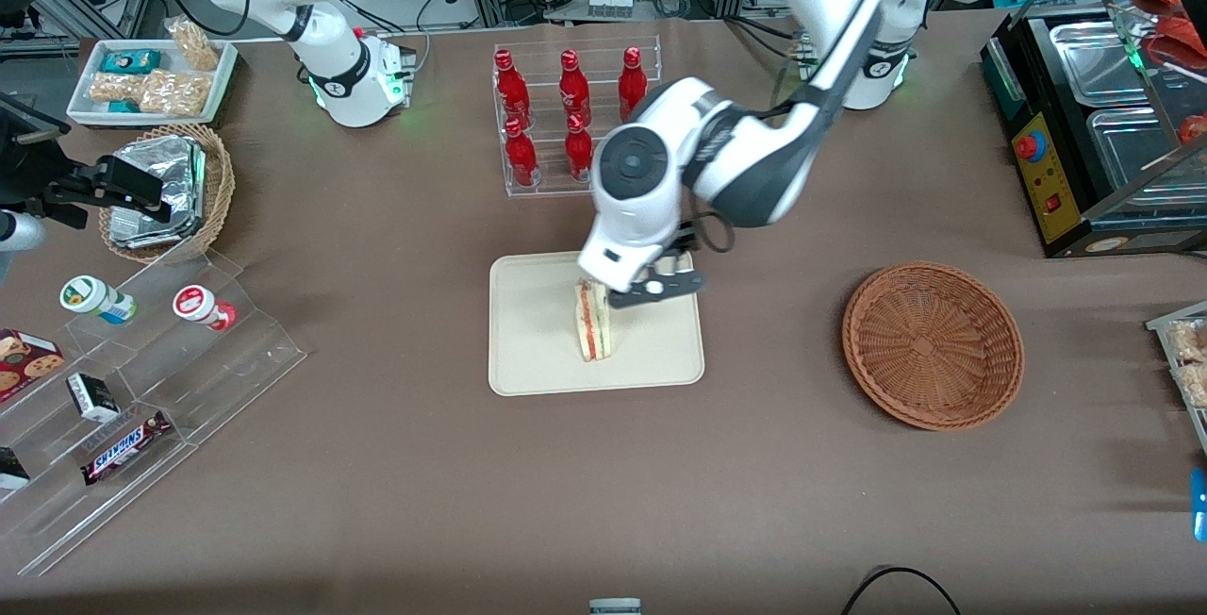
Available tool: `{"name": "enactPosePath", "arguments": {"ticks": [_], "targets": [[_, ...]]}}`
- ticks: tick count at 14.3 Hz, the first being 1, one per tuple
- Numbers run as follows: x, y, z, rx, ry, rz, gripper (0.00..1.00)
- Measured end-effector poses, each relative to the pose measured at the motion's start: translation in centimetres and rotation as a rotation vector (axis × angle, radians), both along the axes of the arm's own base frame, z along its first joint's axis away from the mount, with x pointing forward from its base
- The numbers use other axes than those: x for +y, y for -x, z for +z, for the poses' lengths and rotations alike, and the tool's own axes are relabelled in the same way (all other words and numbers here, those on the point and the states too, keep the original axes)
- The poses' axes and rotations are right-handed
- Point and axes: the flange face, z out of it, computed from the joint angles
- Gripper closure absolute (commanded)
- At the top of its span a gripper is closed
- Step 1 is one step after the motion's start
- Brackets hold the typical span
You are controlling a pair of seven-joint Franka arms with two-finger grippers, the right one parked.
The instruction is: Place sandwich from basket to tray
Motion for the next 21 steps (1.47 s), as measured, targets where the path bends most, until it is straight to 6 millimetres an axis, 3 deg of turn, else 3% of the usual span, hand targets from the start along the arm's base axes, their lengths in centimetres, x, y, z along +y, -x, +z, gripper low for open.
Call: {"name": "enactPosePath", "arguments": {"ticks": [4,6,10,13,18,21], "targets": [[7.6,-2.4,-1.0,0.051,-0.025,0.014,0.0],[12.1,-3.1,-0.2,0.066,-0.018,-0.004,0.0],[22.7,-2.9,3.8,0.074,0.026,-0.095,0.0],[29.5,-2.1,6.3,0.079,0.055,-0.15,0.0],[38.3,-1.5,10.7,0.056,0.101,-0.231,0.0],[41.6,-1.4,13.5,0.007,0.113,-0.257,0.0]]}}
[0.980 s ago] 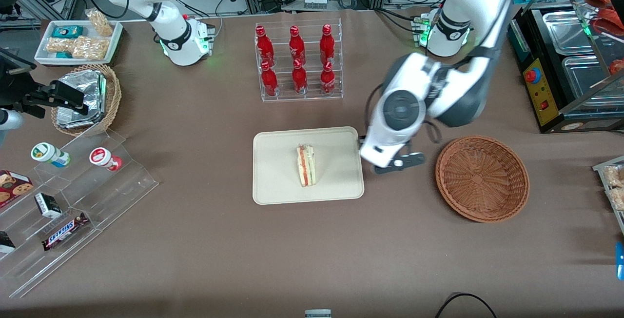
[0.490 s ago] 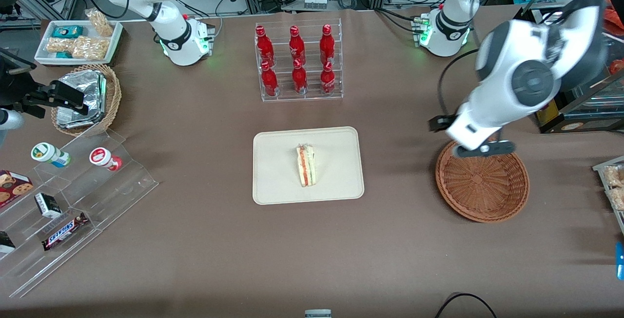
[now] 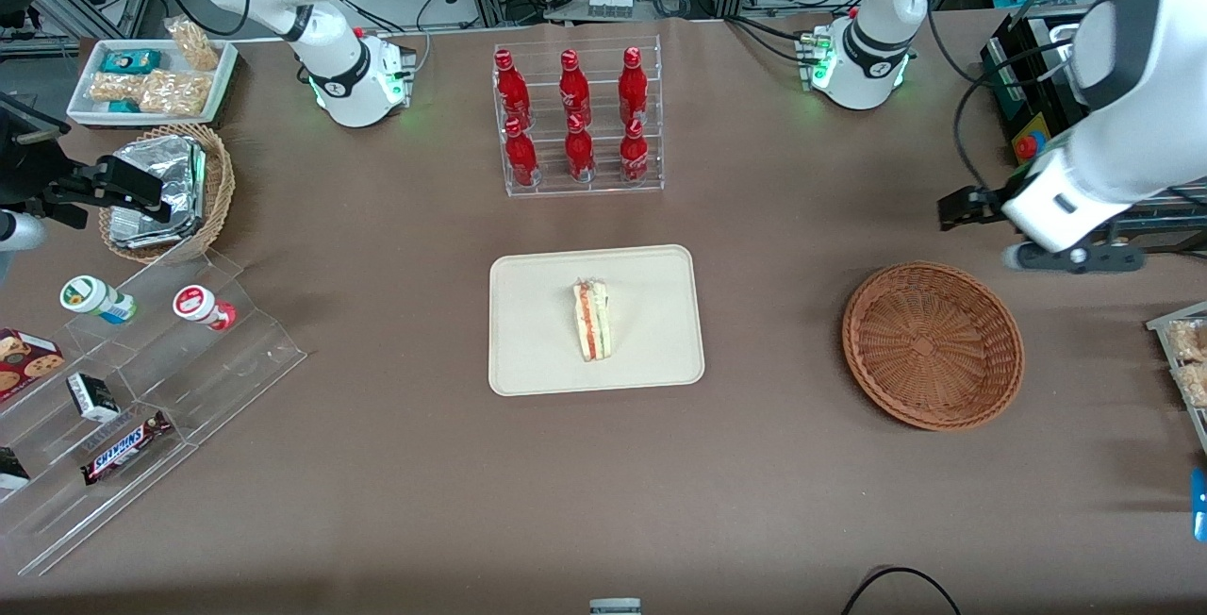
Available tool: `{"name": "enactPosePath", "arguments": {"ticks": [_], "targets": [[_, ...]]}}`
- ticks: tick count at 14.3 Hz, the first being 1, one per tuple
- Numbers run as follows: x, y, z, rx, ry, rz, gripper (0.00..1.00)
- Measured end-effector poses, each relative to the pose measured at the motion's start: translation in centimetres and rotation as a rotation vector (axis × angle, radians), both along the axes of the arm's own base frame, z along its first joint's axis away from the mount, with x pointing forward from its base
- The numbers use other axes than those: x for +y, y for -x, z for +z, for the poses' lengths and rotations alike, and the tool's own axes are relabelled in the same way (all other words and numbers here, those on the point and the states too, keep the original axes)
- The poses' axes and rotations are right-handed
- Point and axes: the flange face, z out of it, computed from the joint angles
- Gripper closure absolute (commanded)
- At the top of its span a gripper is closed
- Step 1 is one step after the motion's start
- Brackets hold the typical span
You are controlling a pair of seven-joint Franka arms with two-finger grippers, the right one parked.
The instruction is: Place sandwich from basket to tray
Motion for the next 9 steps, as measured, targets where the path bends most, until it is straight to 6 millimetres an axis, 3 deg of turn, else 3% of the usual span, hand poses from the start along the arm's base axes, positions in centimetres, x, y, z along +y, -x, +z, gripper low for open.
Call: {"name": "enactPosePath", "arguments": {"ticks": [4,9], "targets": [[2.2,-0.5,4.1,-0.08,0.008,0.0,0.0],[3.4,-1.0,7.1,-0.144,0.008,0.018,0.0]]}}
